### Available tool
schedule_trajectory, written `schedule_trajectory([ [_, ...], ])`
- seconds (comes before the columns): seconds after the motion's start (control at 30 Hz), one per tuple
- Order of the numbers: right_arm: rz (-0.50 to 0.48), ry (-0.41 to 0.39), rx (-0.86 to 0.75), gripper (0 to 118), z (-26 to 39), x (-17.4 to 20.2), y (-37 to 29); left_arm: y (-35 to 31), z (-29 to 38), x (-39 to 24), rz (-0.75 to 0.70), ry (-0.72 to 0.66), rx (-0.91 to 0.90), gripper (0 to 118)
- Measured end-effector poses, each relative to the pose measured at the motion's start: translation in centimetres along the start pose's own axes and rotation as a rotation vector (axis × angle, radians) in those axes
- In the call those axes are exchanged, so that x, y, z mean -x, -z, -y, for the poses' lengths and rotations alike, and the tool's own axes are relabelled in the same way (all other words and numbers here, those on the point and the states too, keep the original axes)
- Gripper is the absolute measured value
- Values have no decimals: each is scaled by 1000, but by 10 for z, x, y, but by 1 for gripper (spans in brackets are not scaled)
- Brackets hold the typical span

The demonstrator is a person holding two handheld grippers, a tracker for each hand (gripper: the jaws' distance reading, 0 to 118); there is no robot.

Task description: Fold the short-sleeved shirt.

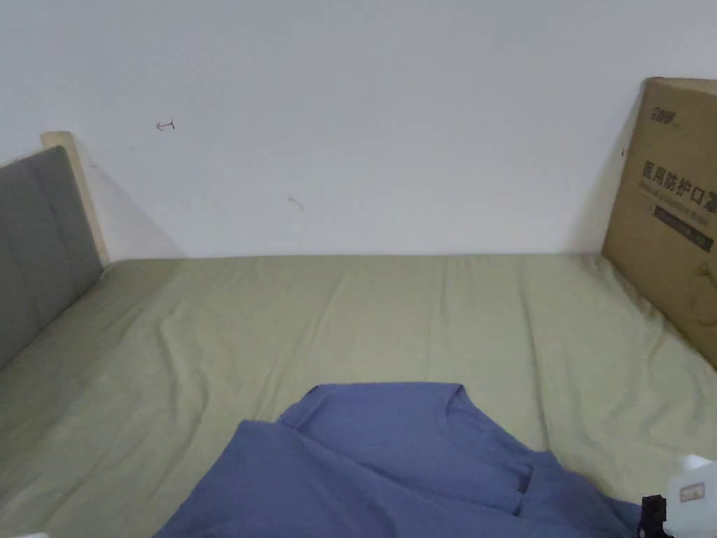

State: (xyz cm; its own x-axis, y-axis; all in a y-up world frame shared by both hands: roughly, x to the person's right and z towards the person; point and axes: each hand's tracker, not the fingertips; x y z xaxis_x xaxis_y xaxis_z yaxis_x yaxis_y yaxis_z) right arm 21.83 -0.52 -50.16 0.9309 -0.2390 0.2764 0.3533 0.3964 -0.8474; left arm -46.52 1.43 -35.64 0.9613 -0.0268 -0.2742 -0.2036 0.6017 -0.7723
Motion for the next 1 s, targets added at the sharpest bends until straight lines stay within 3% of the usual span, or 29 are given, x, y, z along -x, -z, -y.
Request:
schedule_trajectory([
  [0.17,-8,44,12,4,11,-7,7,-4,21,8,24,-40,-1,6],
  [0.3,8,9,-10,4,29,6,-3,-4,24,2,3,6,2,11],
  [0.33,16,4,-17,13,30,8,-5,-4,23,2,-16,18,9,27],
  [0.37,37,-12,-23,29,30,10,-8,-7,23,0,-12,17,19,49],
  [0.43,49,-38,-36,67,21,7,-10,-12,21,2,10,2,23,103],
  [0.47,46,-44,-51,64,21,7,-16,-20,19,2,34,-18,-7,105],
  [0.67,-26,-78,-160,64,35,9,-68,-65,6,-16,154,-52,-108,102],
  [0.7,-36,-91,-173,64,39,9,-74,-72,6,-21,168,-49,-115,97],
  [0.73,-49,-108,-186,60,45,9,-83,-80,6,-26,191,-41,-129,78],
  [0.77,-62,-125,-205,50,53,10,-89,-88,10,-34,201,-27,-150,51],
  [0.83,-75,-145,-209,0,68,9,-95,-94,16,-49,200,3,-151,2],
  [1.0,-123,-132,-156,0,109,5,-83,-91,44,-81,286,6,-73,0],
])
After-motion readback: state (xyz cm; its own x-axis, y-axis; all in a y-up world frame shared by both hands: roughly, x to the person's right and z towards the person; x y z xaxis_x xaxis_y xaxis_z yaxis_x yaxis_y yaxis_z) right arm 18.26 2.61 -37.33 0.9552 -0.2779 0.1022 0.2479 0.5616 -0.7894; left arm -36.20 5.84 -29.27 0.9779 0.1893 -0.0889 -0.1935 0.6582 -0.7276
